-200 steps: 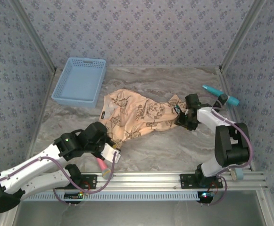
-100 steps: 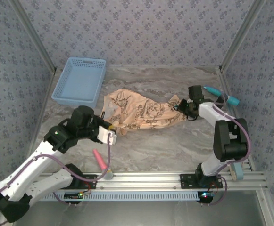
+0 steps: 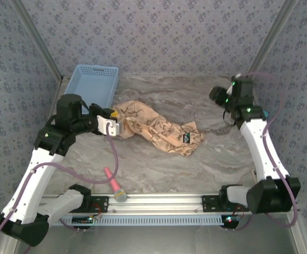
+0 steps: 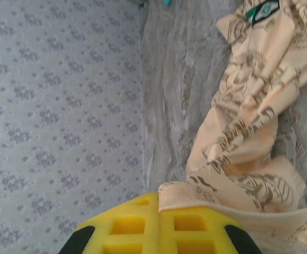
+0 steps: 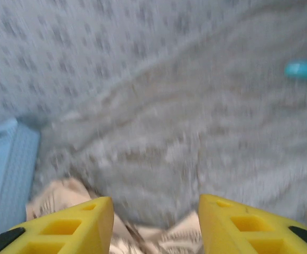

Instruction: Fold the inside-out t-shirt

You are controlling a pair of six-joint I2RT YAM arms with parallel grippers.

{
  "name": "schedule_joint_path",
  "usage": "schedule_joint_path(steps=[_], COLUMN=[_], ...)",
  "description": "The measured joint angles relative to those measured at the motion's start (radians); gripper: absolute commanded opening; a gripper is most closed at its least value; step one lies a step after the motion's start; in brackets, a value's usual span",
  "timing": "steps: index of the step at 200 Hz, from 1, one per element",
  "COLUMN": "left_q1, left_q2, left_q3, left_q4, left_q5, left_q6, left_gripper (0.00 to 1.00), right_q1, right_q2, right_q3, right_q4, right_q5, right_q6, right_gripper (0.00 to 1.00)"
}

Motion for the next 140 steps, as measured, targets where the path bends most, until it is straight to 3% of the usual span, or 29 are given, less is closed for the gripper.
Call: schedule_joint_path(steps=[31, 63, 113, 140], left_q1=[-0.067, -0.067, -0.067, -0.066], left_q2=[-0.016, -0.004, -0.004, -0.005], left_q3=[-0.072, -0.098, -0.098, -0.098], left_q4=[-0.018, -0.034, -0.036, -0.038], left_q5=[0.003, -0.001, -0.007, -0.02], left_q6=[-0.009, -0.009, -0.009, -0.009], left_gripper=[0.0, 0.0, 0.0, 0.0], right_q1=[0.247, 0.485, 0.52, 0.524], right_q2=[-0.016, 0.01, 0.195, 0.244], right_q3=[-0.323, -0.438, -0.44, -0.435], right_q4=[-0.042, -0.045, 0.047, 0.087], right_q5=[-0.024, 0.006, 0.092, 0.138], right_q6=[0.064, 0.0, -0.062, -0.038], right_gripper=[0.48, 0.48, 0.49, 0.05])
